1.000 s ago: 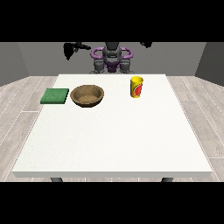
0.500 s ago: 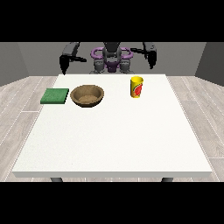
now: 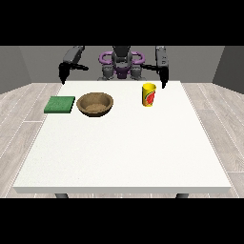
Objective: Pick the cup and pour the ball into the bowl, then pick the bowl and place it on the pad
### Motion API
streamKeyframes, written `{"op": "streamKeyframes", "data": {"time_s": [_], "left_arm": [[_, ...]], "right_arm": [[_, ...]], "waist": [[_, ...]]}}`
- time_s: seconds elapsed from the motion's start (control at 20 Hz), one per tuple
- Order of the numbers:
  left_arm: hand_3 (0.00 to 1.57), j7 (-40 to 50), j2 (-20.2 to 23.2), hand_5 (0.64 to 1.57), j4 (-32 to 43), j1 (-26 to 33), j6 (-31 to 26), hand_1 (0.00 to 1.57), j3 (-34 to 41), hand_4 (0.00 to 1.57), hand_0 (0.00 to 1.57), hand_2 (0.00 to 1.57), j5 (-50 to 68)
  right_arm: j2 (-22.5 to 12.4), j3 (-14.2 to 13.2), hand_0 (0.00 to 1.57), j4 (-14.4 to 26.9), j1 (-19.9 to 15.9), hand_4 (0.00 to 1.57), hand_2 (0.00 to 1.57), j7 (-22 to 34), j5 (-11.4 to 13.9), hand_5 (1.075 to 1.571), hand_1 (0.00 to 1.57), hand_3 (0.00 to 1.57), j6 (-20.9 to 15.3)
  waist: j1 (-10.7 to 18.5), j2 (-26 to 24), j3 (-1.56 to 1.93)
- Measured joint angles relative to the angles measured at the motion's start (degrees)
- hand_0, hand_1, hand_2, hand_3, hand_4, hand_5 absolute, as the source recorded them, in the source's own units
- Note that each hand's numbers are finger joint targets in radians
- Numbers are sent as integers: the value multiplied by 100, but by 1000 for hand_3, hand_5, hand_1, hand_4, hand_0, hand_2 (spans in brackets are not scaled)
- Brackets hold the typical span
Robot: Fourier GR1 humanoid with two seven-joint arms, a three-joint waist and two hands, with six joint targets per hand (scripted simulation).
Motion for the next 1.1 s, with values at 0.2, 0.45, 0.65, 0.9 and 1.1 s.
{"op": "streamKeyframes", "data": {"time_s": [0.2, 0.45, 0.65, 0.9, 1.1], "left_arm": [[0, -486, -47, 1278, 628, -229, 83, 0, 121, 0, 0, 0, -37], [0, -1231, -167, 1262, 1474, -470, 275, 0, 267, 0, 0, 0, -93], [0, -1610, -118, 1219, 2102, -784, 284, 0, 408, 0, 0, 0, -61], [1571, -1915, 74, 1513, 2647, -957, 630, 1294, 510, 805, 1294, 1571, -268], [1571, -2054, 110, 1508, 2820, -1037, 1642, 1319, 421, 855, 1319, 1571, -849]], "right_arm": [[-187, -208, 0, 366, -141, 0, 0, -236, -132, 1562, 0, 0, 219], [-360, -323, 0, 624, -177, 0, 0, -527, -191, 1559, 0, 0, 472], [-528, -461, 0, 955, -339, 0, 0, -700, -256, 1559, 0, 0, 631], [-606, -509, 0, 1072, -427, 0, 0, -730, -328, 1563, 0, 0, 745], [-676, -536, 0, 1085, -580, 0, 0, -706, -402, 1558, 0, 0, 841]], "waist": [[-50, 136, -1], [-192, 319, -2], [-190, 414, -1], [-297, 454, 0], [-469, 604, 8]]}}
